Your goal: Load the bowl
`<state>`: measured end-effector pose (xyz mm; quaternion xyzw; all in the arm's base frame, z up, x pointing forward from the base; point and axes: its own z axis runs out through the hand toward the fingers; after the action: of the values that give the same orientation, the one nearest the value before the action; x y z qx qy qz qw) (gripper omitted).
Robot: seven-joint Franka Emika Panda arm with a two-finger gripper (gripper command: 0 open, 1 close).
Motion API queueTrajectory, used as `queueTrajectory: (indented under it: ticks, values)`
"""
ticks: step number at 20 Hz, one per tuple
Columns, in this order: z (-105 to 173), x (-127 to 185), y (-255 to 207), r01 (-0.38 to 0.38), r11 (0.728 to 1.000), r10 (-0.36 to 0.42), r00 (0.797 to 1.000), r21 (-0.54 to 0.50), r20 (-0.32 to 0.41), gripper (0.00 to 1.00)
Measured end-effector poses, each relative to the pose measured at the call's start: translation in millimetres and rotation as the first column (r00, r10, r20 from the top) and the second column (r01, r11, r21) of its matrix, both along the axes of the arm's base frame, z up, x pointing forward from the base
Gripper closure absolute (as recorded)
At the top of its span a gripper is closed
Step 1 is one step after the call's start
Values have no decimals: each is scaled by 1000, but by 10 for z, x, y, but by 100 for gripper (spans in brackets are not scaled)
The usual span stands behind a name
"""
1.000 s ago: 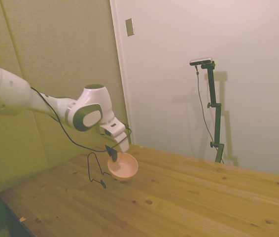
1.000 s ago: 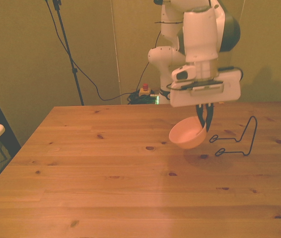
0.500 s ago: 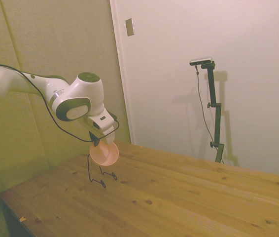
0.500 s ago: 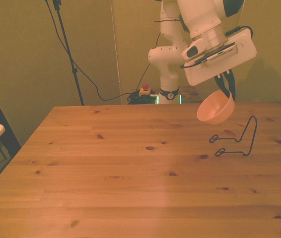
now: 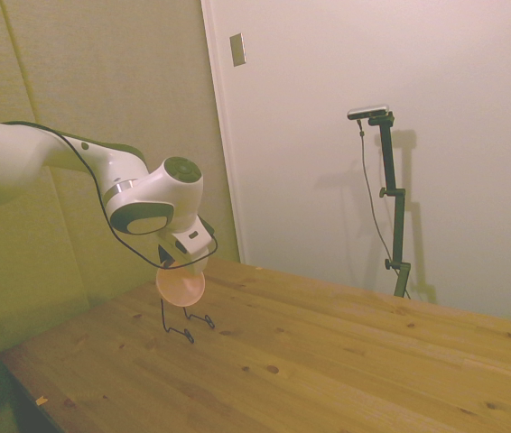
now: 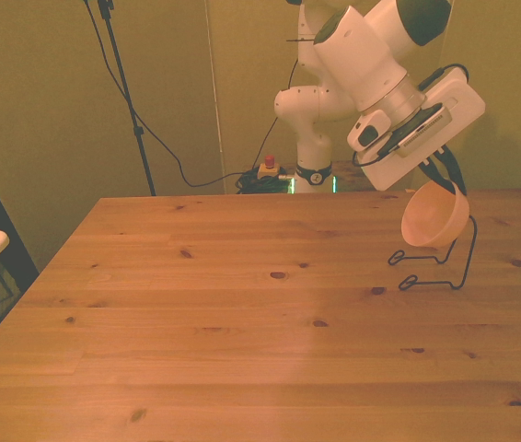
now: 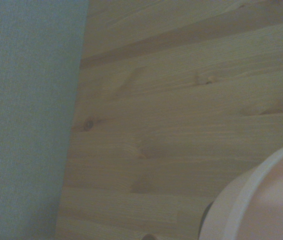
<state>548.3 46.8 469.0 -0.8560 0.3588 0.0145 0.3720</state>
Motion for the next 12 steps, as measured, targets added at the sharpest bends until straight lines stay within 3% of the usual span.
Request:
queueTrajectory:
  ticks: [12]
  values:
    - [-370, 72, -43, -73, 992, 70, 997, 102, 28, 100]
